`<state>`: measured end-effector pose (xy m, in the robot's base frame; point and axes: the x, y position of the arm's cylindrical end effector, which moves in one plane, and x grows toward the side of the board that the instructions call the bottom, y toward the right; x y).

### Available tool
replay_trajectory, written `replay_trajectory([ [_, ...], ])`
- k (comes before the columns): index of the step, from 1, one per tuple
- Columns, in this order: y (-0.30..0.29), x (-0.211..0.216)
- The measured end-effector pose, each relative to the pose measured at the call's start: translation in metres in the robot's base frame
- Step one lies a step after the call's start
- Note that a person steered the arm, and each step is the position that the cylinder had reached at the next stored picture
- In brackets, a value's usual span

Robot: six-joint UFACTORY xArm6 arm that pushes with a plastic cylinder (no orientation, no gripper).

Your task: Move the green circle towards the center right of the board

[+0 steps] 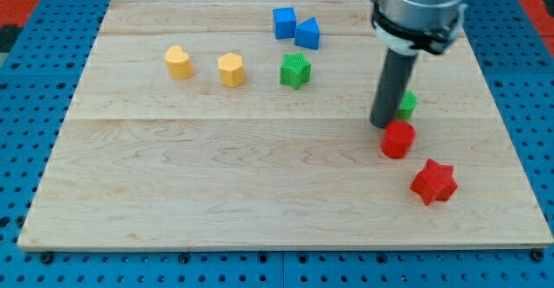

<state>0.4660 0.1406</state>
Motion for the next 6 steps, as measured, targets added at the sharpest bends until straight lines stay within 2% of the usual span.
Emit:
replay_trajectory([
  [1,0.001,0.037],
  [4,-0.001,-0.019],
  [6,0.008,-0.025],
])
